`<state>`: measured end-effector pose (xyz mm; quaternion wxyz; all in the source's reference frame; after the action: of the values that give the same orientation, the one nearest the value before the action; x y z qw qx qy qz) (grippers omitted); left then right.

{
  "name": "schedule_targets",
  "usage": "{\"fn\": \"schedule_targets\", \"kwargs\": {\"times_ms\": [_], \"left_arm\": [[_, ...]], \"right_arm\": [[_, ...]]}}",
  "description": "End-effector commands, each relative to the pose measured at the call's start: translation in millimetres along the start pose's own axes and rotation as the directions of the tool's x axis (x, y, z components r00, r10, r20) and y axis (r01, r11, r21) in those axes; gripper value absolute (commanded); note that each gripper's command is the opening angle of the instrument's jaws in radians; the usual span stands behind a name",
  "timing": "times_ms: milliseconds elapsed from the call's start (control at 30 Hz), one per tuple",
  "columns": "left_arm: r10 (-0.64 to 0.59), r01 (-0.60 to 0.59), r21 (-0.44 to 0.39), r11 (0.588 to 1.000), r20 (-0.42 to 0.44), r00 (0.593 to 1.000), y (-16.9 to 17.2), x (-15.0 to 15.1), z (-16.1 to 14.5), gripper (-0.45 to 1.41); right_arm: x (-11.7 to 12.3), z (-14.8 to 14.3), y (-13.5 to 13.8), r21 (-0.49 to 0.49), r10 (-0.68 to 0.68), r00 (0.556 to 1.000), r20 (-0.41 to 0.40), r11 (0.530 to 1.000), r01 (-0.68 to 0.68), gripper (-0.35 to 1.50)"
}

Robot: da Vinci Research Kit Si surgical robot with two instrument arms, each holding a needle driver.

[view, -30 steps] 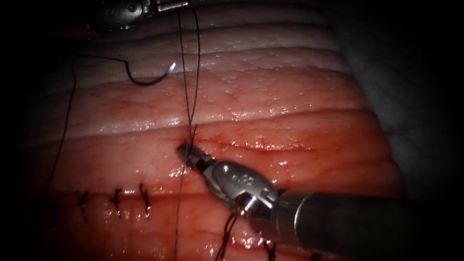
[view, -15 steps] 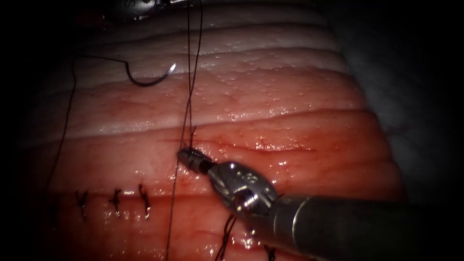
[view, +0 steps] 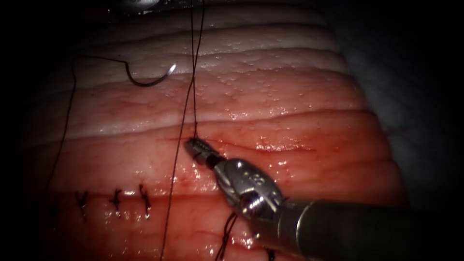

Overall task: Wound Closure
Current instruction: Pull down on tail with right end-effector while pulling up on long end with left gripper

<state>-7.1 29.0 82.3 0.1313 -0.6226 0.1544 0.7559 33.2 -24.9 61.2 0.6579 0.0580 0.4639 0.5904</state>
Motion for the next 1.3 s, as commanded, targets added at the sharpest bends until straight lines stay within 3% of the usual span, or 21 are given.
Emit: {"fn": "schedule_targets", "kwargs": {"times_ms": [33,167,567,1000,1300], "left_arm": [[0.009,-0.009,-0.012,1.0,-0.007,1.0,-0.3,-0.2,0.6,-0.45],[0.013,-0.013,-0.005,1.0,-0.001,1.0,-0.3,-0.4,0.7,-0.45],[0.007,-0.007,-0.012,1.0,-0.021,1.0,-0.8,-0.3,1.2,-0.45],[-0.026,0.031,0.062,0.998,-0.064,0.998,-3.9,-0.1,4.0,-0.45],[-0.008,0.013,0.094,0.995,-0.06,0.998,-5.5,-1.1,5.6,-0.45]], "right_arm": [[-0.6,0.8,-0.2,-0.015,-0.011,1.0,-0.006,1.0,0.011,-0.35],[-0.6,1.0,-0.1,-0.05,-0.043,0.999,-0.017,0.998,0.042,-0.35],[-0.2,1.6,-0.1,-0.018,-0.13,0.991,-0.028,0.991,0.13,-0.35],[0.8,2.8,0.1,0.009,-0.207,0.978,-0.039,0.978,0.208,-0.35],[-0.4,1.9,-1.0,0.037,-0.221,0.975,0.003,0.975,0.221,-0.35]]}}
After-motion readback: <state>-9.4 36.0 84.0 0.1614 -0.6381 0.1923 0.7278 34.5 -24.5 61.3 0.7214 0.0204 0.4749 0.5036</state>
